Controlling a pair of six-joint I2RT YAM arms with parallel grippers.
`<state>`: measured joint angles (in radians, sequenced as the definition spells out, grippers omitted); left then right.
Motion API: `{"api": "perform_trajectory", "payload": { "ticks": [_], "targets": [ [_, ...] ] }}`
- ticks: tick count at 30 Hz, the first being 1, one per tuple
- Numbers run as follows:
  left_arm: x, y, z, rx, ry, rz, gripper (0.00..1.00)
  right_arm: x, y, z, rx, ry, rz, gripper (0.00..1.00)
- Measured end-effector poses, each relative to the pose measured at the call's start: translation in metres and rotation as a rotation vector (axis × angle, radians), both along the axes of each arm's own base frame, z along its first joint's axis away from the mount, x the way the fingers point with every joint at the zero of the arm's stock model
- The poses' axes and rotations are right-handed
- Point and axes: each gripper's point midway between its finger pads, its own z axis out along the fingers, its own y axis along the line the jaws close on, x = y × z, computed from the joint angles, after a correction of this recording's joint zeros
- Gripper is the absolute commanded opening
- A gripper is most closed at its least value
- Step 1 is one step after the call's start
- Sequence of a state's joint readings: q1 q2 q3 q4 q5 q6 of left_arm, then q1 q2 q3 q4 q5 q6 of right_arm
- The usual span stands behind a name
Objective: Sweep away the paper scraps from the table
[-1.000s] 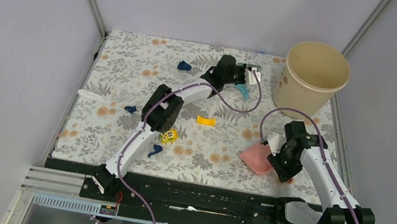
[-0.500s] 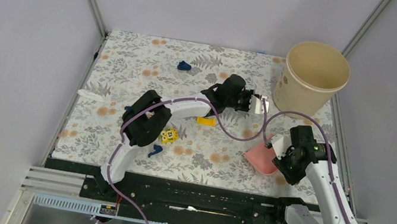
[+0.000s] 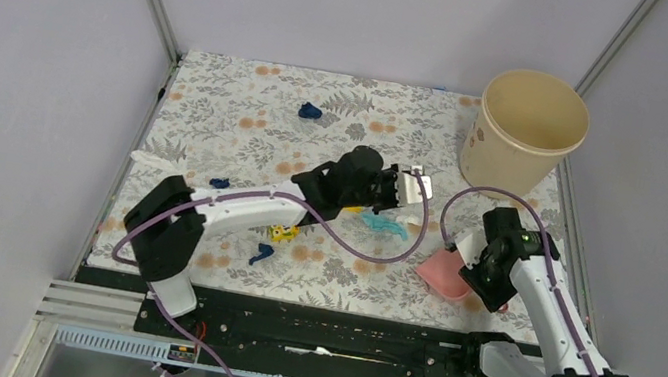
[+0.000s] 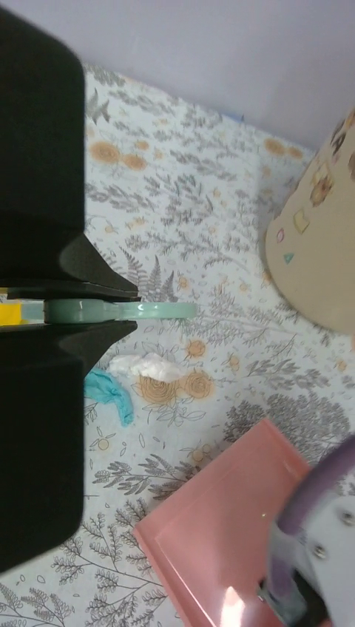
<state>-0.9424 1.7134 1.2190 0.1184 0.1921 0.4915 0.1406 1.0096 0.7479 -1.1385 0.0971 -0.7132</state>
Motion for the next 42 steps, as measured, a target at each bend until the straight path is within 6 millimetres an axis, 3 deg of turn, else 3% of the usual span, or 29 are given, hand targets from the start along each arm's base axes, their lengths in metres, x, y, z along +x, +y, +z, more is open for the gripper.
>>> {"api": "perform_trajectory", "payload": {
  "ticks": [7, 11, 14, 18, 20, 29, 34, 42],
  "targets": [
    [0.012, 0.024, 0.060, -0.078, -0.075, 0.150, 0.00, 0.000, -0.004, -0.007, -0.031, 0.077, 0.028, 0.00],
    [0.023, 0.036, 0.074, -0.095, -0.048, 0.299, 0.00, 0.004, -0.007, -0.012, -0.050, 0.113, 0.049, 0.00],
    [0.021, 0.042, 0.079, -0.084, 0.004, 0.391, 0.00, 0.005, -0.006, -0.017, -0.053, 0.149, 0.051, 0.00],
    [0.013, 0.027, 0.093, -0.116, 0.057, 0.459, 0.00, 0.014, 0.001, -0.016, -0.027, 0.146, 0.053, 0.00],
    [0.010, 0.020, 0.088, -0.124, 0.086, 0.491, 0.00, 0.020, 0.005, -0.015, -0.014, 0.131, 0.056, 0.00],
    [0.015, 0.021, 0.007, 0.030, 0.181, 0.618, 0.00, 0.024, 0.016, -0.022, 0.028, 0.161, 0.064, 0.00],
    [0.011, 0.015, -0.007, 0.022, 0.239, 0.621, 0.00, 0.028, 0.027, -0.026, 0.079, 0.187, 0.069, 0.00],
    [-0.014, -0.016, -0.018, -0.023, 0.394, 0.473, 0.00, 0.033, 0.037, -0.035, 0.122, 0.204, 0.073, 0.00]
  ]
}}
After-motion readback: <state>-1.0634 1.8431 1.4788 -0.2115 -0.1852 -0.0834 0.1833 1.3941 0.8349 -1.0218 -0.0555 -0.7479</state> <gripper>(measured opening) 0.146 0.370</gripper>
